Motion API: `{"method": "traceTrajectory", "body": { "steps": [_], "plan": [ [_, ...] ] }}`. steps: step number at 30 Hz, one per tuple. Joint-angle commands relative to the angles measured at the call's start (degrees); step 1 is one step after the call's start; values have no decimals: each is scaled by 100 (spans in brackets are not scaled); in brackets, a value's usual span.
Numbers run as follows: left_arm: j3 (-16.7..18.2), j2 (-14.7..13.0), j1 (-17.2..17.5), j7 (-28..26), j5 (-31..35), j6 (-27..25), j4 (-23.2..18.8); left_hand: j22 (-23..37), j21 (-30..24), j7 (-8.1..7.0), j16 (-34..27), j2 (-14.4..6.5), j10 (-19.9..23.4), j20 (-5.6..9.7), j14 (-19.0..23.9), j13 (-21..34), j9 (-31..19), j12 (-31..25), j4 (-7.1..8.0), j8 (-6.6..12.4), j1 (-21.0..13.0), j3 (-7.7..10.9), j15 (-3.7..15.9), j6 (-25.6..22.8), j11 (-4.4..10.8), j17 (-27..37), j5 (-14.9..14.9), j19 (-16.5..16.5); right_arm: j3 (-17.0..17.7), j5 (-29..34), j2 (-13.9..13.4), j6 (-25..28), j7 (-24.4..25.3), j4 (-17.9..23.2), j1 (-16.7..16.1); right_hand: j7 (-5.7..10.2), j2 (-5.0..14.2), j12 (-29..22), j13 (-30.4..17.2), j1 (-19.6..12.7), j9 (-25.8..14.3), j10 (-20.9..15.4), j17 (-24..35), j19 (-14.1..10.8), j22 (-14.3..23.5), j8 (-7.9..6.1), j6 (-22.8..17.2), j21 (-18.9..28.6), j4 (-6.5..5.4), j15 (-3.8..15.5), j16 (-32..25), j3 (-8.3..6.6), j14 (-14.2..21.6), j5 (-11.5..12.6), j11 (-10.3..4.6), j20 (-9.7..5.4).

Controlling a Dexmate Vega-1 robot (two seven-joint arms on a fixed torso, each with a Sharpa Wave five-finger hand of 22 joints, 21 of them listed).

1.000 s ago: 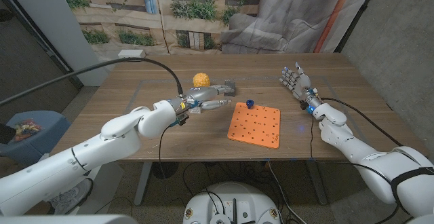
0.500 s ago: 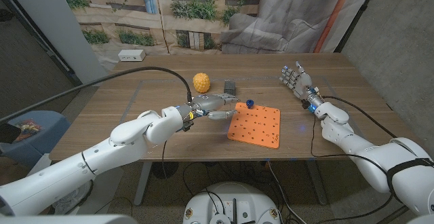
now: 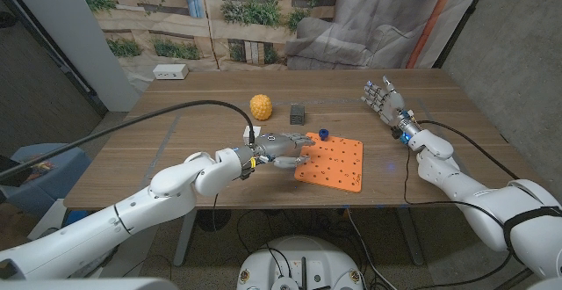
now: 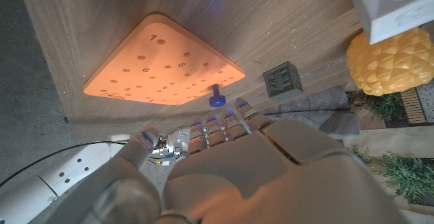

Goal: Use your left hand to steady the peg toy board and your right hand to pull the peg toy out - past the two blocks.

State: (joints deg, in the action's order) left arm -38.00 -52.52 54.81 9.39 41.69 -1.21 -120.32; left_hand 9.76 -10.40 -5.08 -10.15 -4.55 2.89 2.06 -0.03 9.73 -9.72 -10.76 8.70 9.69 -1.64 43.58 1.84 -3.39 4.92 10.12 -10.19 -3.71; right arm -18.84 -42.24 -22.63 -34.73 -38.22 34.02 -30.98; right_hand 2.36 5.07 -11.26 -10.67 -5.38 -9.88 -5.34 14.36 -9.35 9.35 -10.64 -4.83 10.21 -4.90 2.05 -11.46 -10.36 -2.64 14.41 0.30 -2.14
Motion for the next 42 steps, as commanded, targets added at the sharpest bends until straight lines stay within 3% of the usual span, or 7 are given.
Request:
{"method": "traceTrajectory", "body": {
  "steps": [1,18,42],
  "plan": [
    [-179,223,-192,-95,115,490,529,6,19,76,14,-522,-139,870,-81,27,-18,56,22,-27,77,-4,499,247,-5,-7,-28,137,-31,28,-157,89,176,508,-225,-10,46,1,-11,0,-14,-18,6,24,16,-16,-35,38,-3,118,-24,-57,38,14,-27,-146],
    [-438,499,-409,-229,324,835,1055,6,61,78,11,-509,-229,973,-173,22,-9,49,63,30,116,-56,490,312,-8,-1,-29,464,-55,4,-370,303,412,1076,-546,-10,66,5,-10,12,-13,-17,-10,30,15,-14,-44,37,-9,122,-25,-71,35,15,-27,-164],
    [-699,719,-632,-130,442,928,1387,10,27,101,-10,-430,-274,988,-200,19,-6,39,136,52,196,-218,485,316,-26,10,-29,652,-67,-27,-471,362,397,1201,-623,-16,90,7,-8,-4,-13,-20,-40,32,15,-9,-51,39,5,127,-23,-107,35,16,-38,-172]
  ]
}}
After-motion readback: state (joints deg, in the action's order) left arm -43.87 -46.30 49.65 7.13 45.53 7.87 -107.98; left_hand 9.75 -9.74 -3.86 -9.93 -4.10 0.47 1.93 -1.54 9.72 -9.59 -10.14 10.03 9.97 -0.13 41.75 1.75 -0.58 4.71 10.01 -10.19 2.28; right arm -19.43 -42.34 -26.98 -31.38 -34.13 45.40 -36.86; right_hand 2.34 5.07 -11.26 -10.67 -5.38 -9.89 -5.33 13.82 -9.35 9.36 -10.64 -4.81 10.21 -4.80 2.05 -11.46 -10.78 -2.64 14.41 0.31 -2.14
